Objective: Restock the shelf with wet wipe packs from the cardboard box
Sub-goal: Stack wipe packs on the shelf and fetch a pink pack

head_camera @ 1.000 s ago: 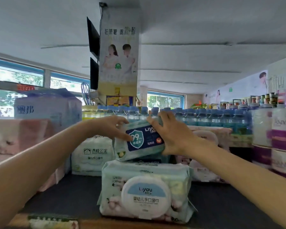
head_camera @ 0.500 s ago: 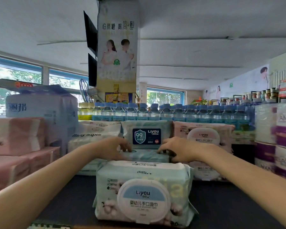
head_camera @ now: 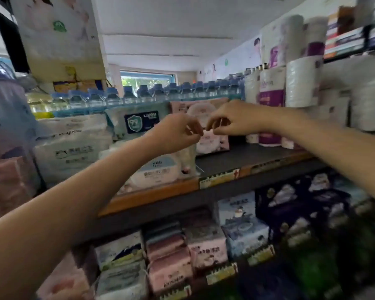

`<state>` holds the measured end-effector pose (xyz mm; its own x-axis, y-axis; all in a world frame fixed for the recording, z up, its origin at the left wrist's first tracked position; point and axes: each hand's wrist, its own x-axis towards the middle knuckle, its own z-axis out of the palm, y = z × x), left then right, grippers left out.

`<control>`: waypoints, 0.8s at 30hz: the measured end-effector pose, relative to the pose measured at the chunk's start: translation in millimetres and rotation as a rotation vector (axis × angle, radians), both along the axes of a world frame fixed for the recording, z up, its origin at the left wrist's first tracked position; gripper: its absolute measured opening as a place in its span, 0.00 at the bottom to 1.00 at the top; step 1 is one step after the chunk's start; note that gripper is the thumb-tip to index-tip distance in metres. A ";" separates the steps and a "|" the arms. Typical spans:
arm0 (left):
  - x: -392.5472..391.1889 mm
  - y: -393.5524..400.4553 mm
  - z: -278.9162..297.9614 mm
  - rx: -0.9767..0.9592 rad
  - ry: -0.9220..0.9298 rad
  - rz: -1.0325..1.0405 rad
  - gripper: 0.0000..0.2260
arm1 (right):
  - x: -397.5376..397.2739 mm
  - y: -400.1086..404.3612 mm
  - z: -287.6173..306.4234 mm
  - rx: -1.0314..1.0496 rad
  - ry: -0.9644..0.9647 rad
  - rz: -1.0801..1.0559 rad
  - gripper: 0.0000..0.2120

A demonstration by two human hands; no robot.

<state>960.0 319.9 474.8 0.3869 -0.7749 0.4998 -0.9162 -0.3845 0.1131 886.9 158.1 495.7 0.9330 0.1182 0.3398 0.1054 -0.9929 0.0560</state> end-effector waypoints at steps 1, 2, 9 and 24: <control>-14.3 -15.5 -11.6 0.031 -0.006 -0.069 0.08 | -26.2 -6.7 -7.5 0.003 0.009 -0.060 0.12; -30.4 -31.8 -24.9 0.061 -0.012 -0.143 0.09 | -54.5 -15.1 -16.9 0.012 0.024 -0.126 0.13; -208.0 -142.5 -152.2 0.405 0.145 -0.638 0.10 | -308.7 -65.8 -142.4 0.197 0.238 -0.726 0.13; -646.1 -164.7 -410.4 1.082 0.127 -1.295 0.12 | -809.9 54.4 -445.2 0.877 0.641 -1.592 0.14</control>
<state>314.0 155.3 64.4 -0.7369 -0.5334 -0.4153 -0.6751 0.6119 0.4120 77.0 212.5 50.5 -0.0163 -0.8261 -0.5633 -0.9895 0.0940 -0.1093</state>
